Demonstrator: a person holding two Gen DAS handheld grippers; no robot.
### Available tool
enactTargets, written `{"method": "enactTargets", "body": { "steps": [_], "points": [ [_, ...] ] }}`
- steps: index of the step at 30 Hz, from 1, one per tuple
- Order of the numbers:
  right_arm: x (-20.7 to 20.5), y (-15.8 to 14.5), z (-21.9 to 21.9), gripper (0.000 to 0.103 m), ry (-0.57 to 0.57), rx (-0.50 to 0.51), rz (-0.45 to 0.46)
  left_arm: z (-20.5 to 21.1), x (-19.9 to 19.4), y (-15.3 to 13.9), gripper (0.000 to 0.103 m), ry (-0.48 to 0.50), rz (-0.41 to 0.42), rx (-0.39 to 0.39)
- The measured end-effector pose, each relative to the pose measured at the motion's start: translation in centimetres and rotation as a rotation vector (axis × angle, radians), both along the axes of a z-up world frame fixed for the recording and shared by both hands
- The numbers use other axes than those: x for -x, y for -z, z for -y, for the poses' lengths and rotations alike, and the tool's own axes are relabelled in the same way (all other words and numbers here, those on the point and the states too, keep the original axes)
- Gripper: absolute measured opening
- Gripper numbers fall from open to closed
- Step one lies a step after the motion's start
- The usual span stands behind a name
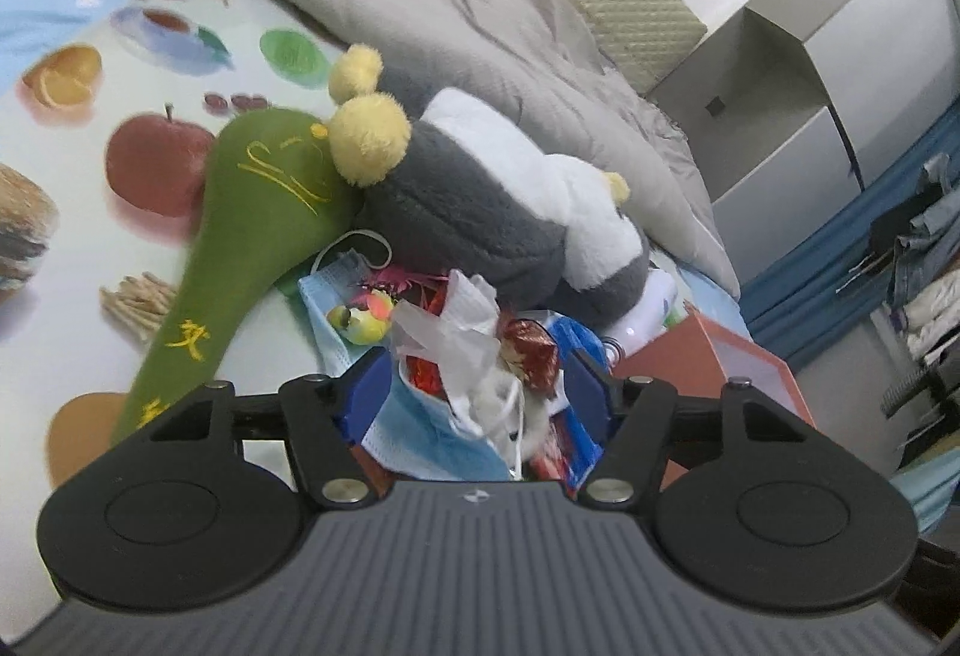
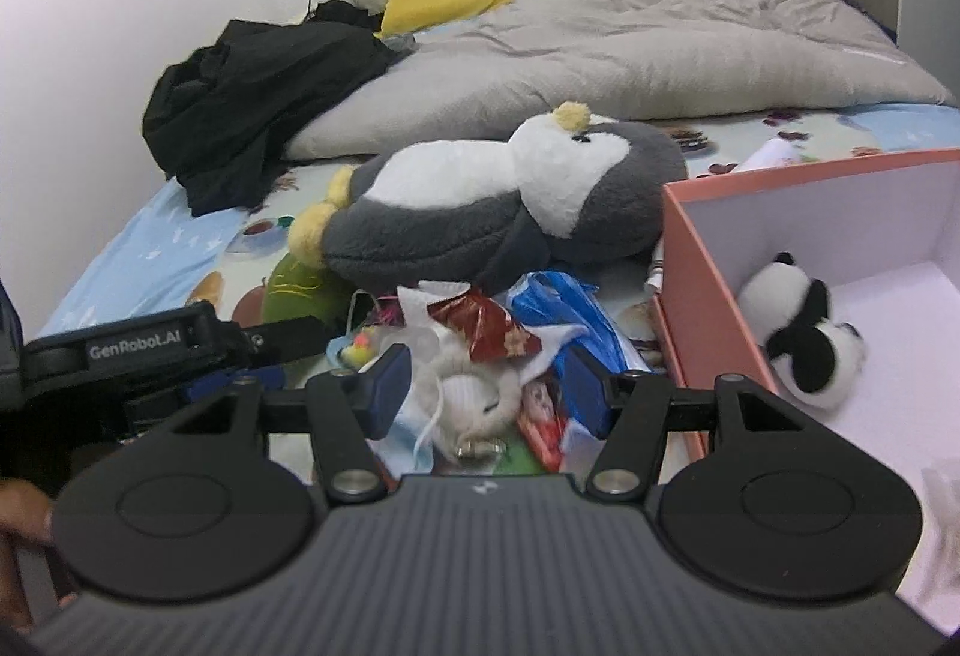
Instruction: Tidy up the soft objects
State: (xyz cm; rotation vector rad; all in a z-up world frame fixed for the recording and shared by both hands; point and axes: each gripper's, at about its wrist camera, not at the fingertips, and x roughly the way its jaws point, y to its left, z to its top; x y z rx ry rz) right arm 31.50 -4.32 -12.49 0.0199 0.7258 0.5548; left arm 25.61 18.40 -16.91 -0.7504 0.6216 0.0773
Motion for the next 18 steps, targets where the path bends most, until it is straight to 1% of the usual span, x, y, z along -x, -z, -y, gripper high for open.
{"method": "enactTargets", "body": {
  "steps": [2,3,4,10,13,14,16,18],
  "points": [
    [-1.1,0.6,-0.8,0.058,-0.006,0.006,-0.004,-0.3,-1.2,0.8,0.066,0.006,-0.026,0.016],
    [-1.7,0.9,-1.2,0.057,-0.006,0.014,-0.007,-0.4,-1.8,1.3,0.062,0.008,-0.04,0.021],
    [-2.2,1.2,-1.6,0.057,-0.009,0.024,-0.012,-0.6,-2.3,1.7,0.062,0.011,-0.047,0.031],
    [-4.7,3.0,-3.3,0.056,-0.034,0.05,-0.032,-1.3,-4.3,3.6,0.06,0.033,-0.064,0.085],
    [-5.3,3.8,-4.0,0.051,-0.061,0.092,-0.028,-1.4,-5.0,4.2,0.06,0.036,-0.071,0.115],
    [-5.4,4.1,-4.0,0.051,-0.066,0.098,-0.03,-1.4,-5.1,4.4,0.06,0.037,-0.074,0.119],
    [-5.7,4.6,-3.9,0.048,-0.07,0.077,-0.05,-1.3,-5.4,4.7,0.06,0.044,-0.076,0.123],
    [-6.0,5.1,-4.1,0.047,-0.083,0.071,-0.063,-1.2,-5.7,4.9,0.06,0.055,-0.084,0.119]
  ]
}}
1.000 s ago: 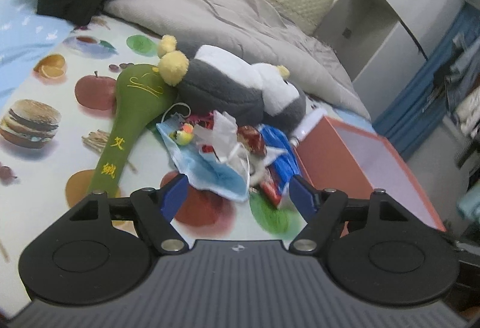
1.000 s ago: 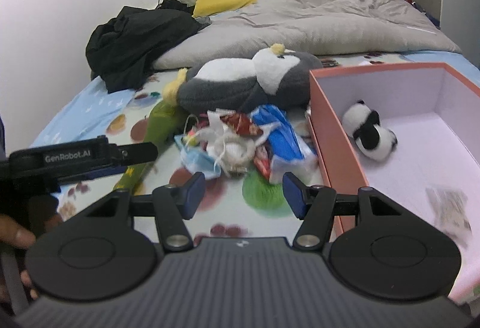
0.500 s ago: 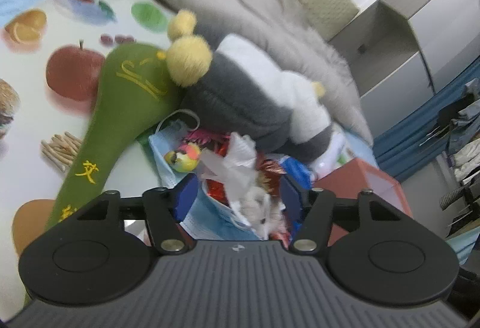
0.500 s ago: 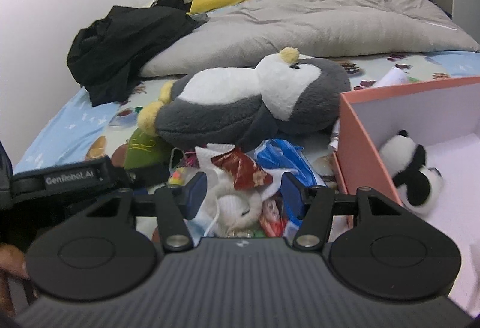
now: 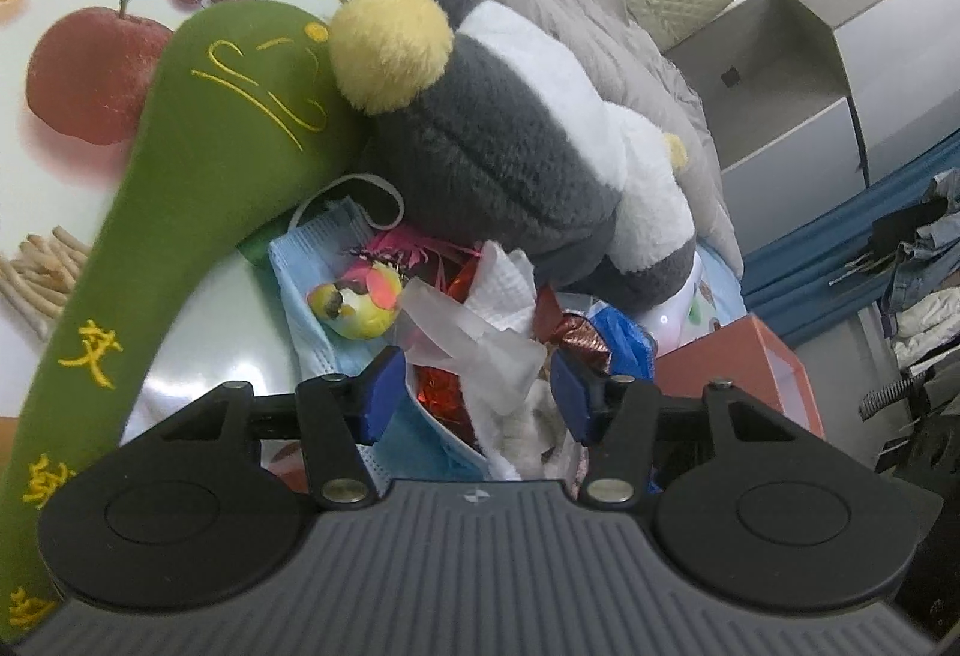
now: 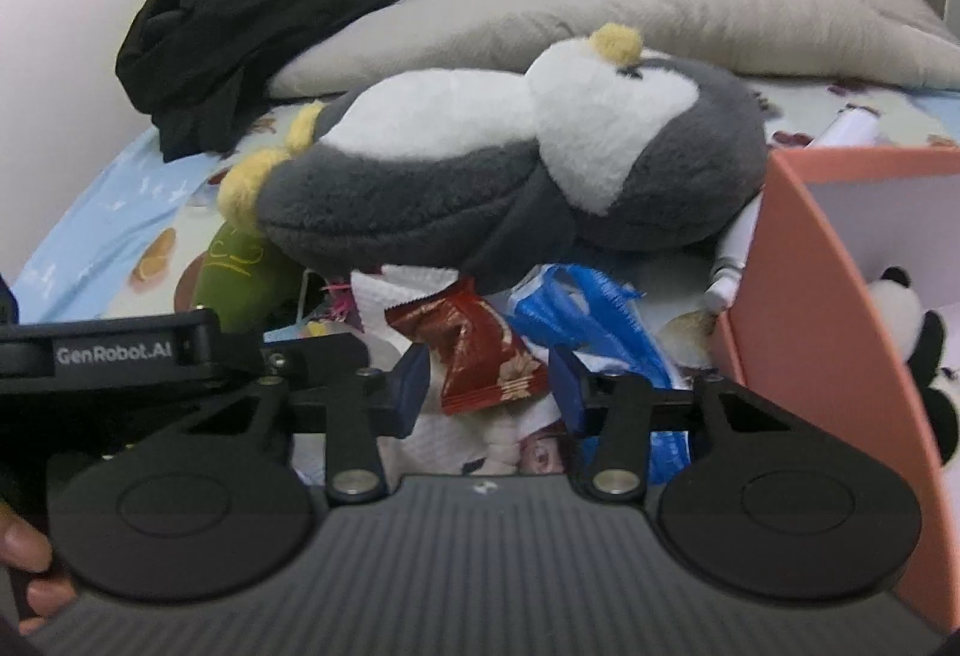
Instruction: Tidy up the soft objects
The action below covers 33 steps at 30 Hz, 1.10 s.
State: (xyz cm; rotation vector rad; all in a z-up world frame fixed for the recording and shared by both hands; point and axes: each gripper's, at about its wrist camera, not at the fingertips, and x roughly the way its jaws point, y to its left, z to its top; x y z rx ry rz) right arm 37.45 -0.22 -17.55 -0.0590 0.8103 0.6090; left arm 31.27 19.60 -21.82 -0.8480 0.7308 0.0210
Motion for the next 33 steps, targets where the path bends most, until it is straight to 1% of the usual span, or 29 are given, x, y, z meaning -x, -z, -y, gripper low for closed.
{"method": "enactTargets", "body": {
  "steps": [1,2,5,6,7,8,10,15,25,33],
  "points": [
    [0.0,0.2,-0.2,0.046,-0.012,0.011,0.003,0.0,0.0,0.1,0.06,0.002,-0.004,-0.001],
    [0.0,0.3,-0.4,0.043,-0.018,0.018,0.003,0.1,-0.1,0.2,0.06,0.001,-0.007,0.0],
    [-0.1,0.6,-0.5,0.035,-0.023,0.022,-0.007,0.1,-0.3,0.3,0.052,-0.001,-0.006,-0.001],
    [-0.1,0.6,-0.5,0.033,-0.024,0.023,-0.004,0.1,-0.3,0.3,0.047,-0.001,-0.006,0.002],
    [0.0,0.5,-0.4,0.026,-0.02,0.03,-0.001,0.1,-0.3,0.4,0.043,-0.001,-0.006,0.006],
    [0.0,0.3,-0.4,0.024,-0.016,0.036,0.001,0.1,-0.3,0.3,0.04,-0.001,-0.005,0.002],
    [0.2,0.0,-0.2,0.022,-0.014,0.035,0.01,0.3,-0.1,0.0,0.033,0.002,0.0,-0.018],
    [1.1,-0.7,0.5,0.021,-0.009,0.041,0.029,0.6,0.4,-1.0,0.025,0.004,0.019,-0.048],
    [4.3,-3.0,2.1,0.017,0.01,0.06,0.092,0.7,3.4,-4.5,0.024,0.008,0.078,-0.093],
    [7.5,-4.2,3.8,0.015,0.03,0.048,0.114,1.7,7.7,-6.0,0.024,0.04,0.085,-0.118]
  ]
}}
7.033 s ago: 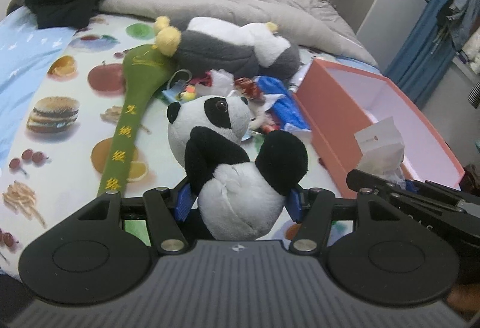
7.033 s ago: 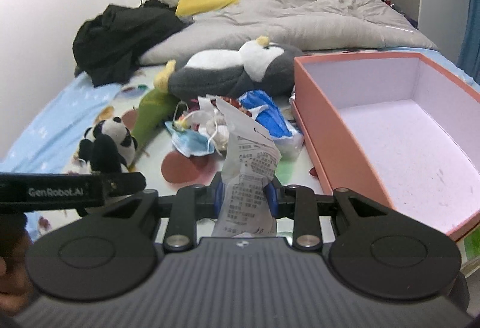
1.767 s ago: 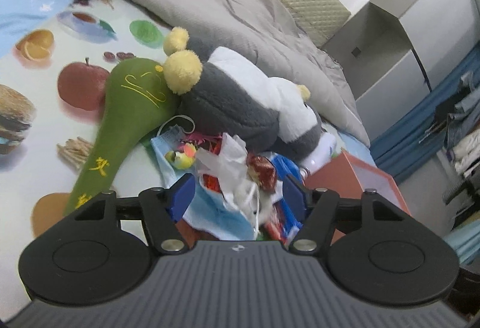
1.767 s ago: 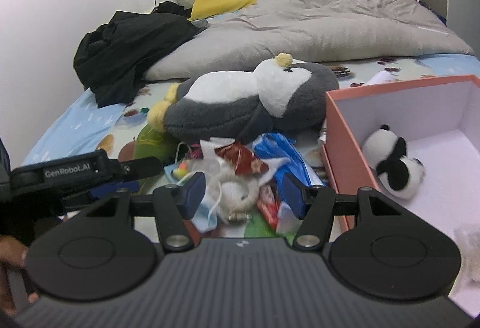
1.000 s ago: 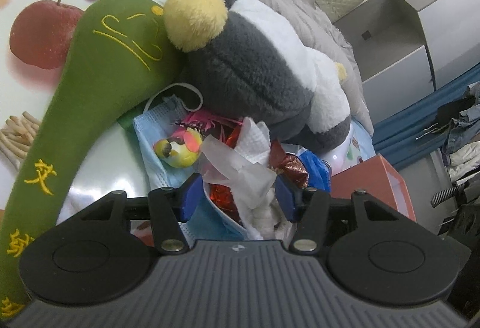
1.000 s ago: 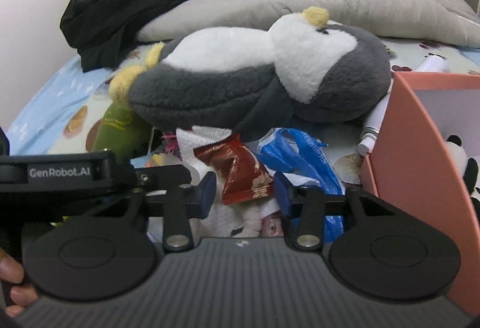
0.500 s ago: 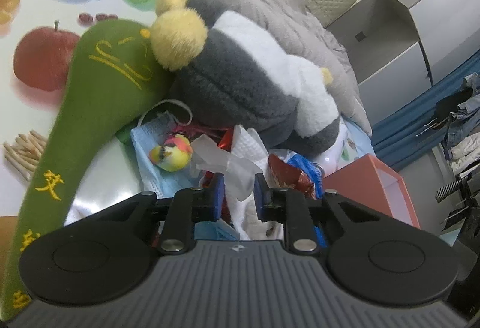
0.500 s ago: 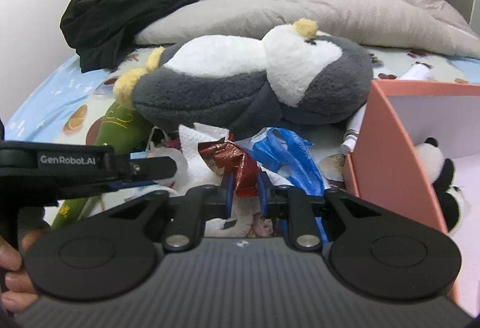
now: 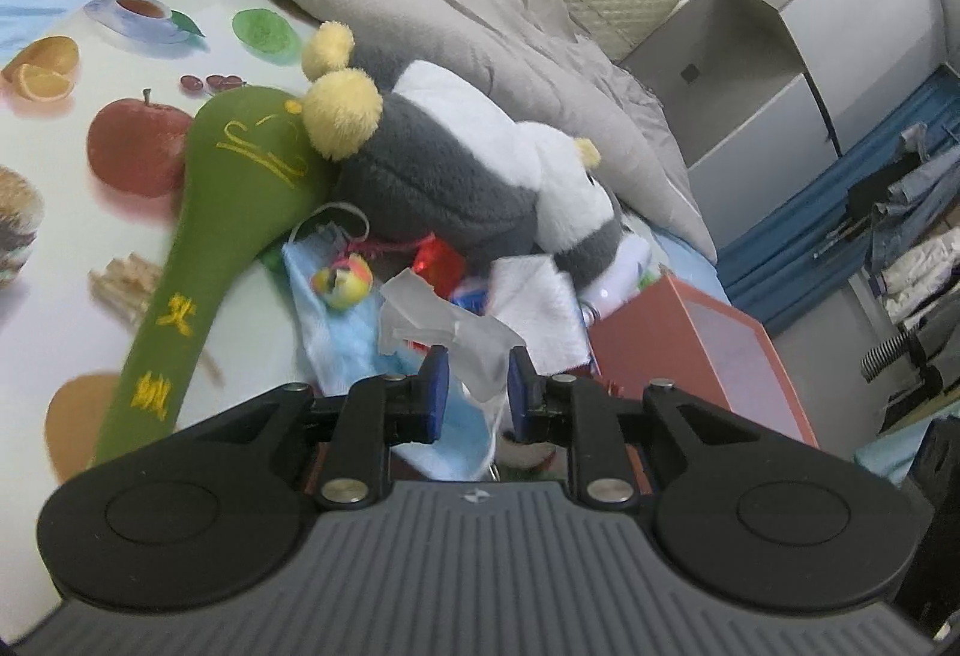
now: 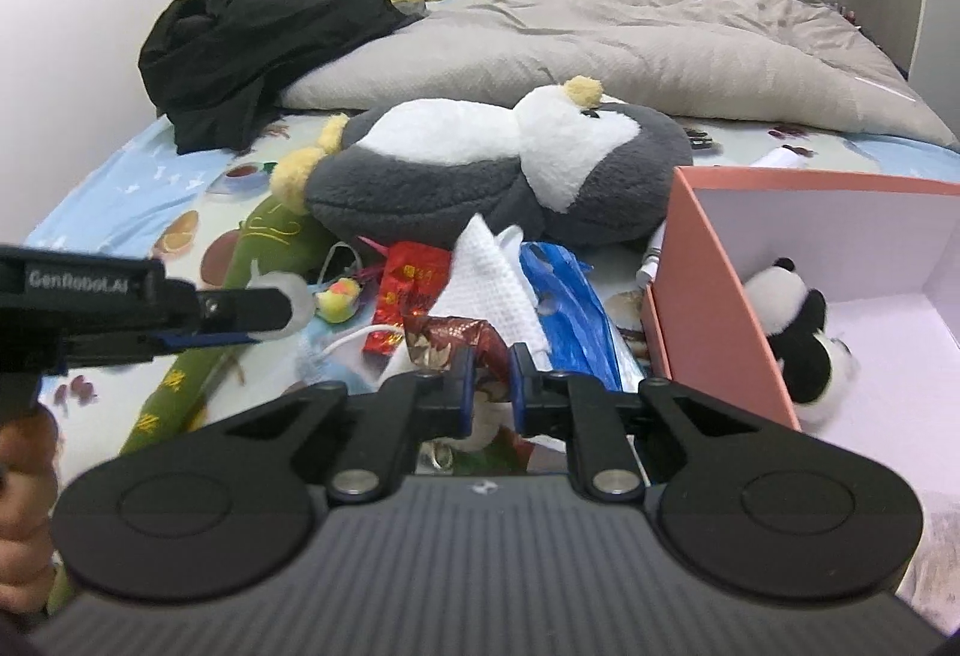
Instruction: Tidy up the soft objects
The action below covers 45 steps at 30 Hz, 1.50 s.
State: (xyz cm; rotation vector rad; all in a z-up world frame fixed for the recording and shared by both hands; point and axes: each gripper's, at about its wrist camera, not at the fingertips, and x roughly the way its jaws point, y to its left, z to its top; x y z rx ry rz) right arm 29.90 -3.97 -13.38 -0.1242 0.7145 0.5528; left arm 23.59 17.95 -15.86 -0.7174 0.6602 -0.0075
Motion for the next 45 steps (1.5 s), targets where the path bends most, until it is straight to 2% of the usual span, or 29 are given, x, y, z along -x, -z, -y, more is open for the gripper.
{"method": "enactTargets", "body": {
  "steps": [7,15,20,24,26,28,32,35,39,45],
  "points": [
    [2.9,0.2,1.1,0.014,0.002,0.023,0.0,2.1,3.4,0.5,0.025,0.051,-0.039,-0.035],
    [6.6,3.1,1.8,0.014,-0.033,0.06,-0.078,4.1,5.7,3.2,0.027,0.111,-0.151,-0.121],
    [8.3,3.8,1.9,0.016,-0.068,0.047,-0.095,3.6,6.7,4.5,0.036,0.087,-0.204,-0.105],
    [8.1,3.6,2.1,0.02,-0.091,0.012,-0.144,2.8,7.5,4.6,0.057,0.06,-0.199,-0.065],
    [8.1,3.7,2.0,0.037,-0.103,0.01,-0.155,2.6,7.8,4.5,0.057,0.044,-0.198,-0.066],
    [8.2,3.8,1.9,0.044,-0.11,0.014,-0.149,2.4,8.1,4.5,0.057,0.032,-0.195,-0.05],
    [8.3,4.1,1.6,0.05,-0.122,0.028,-0.126,2.3,8.1,4.5,0.057,0.013,-0.192,-0.02],
    [8.3,4.3,1.4,0.05,-0.11,0.07,-0.086,2.6,7.9,4.5,0.057,0.015,-0.189,-0.014],
    [8.3,3.9,1.4,0.05,-0.127,0.072,-0.052,3.0,7.6,4.6,0.057,0.014,-0.187,-0.02],
    [8.0,3.4,0.9,0.05,-0.186,0.101,0.013,3.2,7.3,4.4,0.057,-0.003,-0.171,-0.01]
  ]
}}
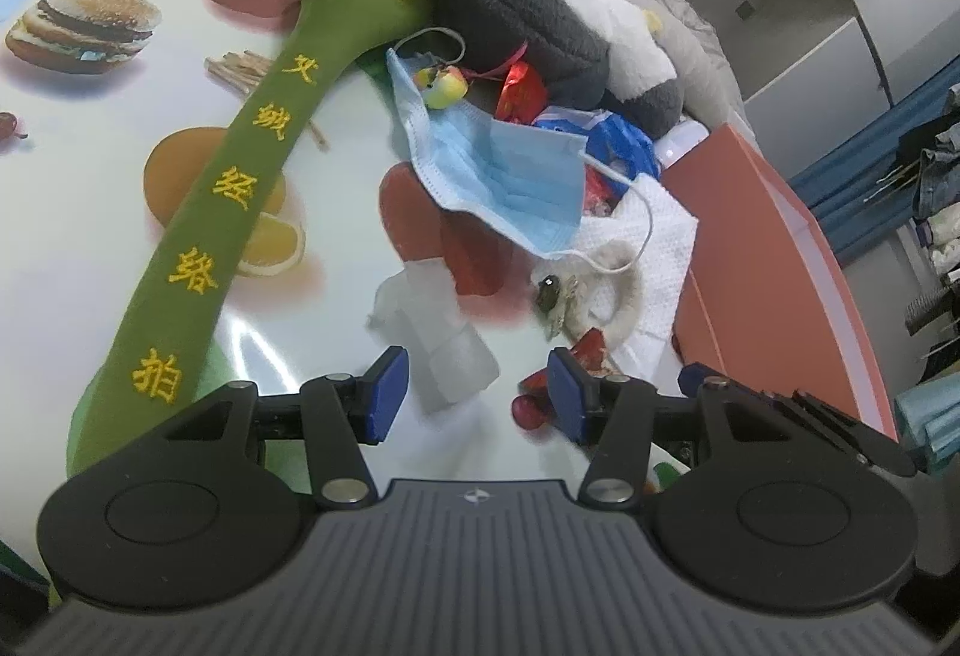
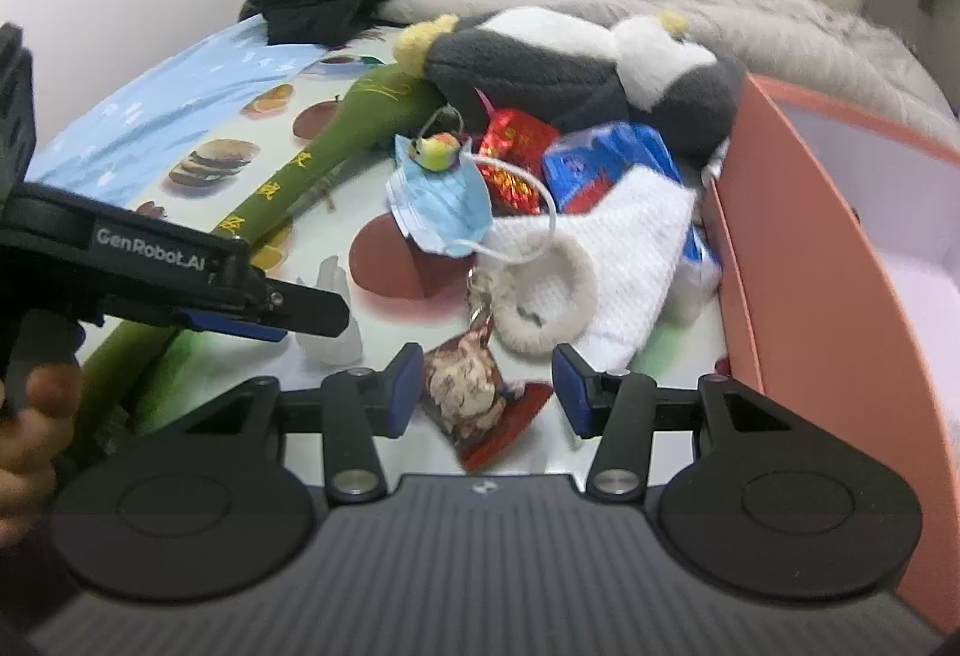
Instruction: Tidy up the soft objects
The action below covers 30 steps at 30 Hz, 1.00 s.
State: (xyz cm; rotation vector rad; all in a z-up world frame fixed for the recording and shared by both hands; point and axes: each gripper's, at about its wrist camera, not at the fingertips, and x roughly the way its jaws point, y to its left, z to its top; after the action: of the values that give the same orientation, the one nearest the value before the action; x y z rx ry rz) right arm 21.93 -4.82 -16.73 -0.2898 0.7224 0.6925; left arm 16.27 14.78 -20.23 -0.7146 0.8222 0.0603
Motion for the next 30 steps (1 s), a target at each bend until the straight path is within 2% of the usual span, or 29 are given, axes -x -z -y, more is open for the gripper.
{"method": "enactTargets", "body": {
  "steps": [6,9,15,24,30],
  "points": [
    [-0.5,0.3,-0.9,0.05,-0.111,0.017,-0.01,0.1,-0.4,0.1,0.057,-0.01,0.002,0.013],
    [-0.8,1.2,-1.5,0.05,-0.12,0.056,-0.026,0.2,-0.6,0.1,0.057,-0.012,0.005,0.026],
    [-0.9,2.7,-1.5,0.049,-0.136,0.073,-0.064,0.3,-0.8,0.2,0.057,-0.027,-0.01,-0.007],
    [-0.6,3.3,-0.9,0.043,-0.071,0.053,-0.079,0.3,-1.1,0.3,0.057,-0.084,-0.034,-0.003],
    [-0.1,3.2,-0.2,0.041,-0.021,0.031,-0.08,1.1,-1.5,0.4,0.057,-0.069,-0.042,-0.045]
  ]
}}
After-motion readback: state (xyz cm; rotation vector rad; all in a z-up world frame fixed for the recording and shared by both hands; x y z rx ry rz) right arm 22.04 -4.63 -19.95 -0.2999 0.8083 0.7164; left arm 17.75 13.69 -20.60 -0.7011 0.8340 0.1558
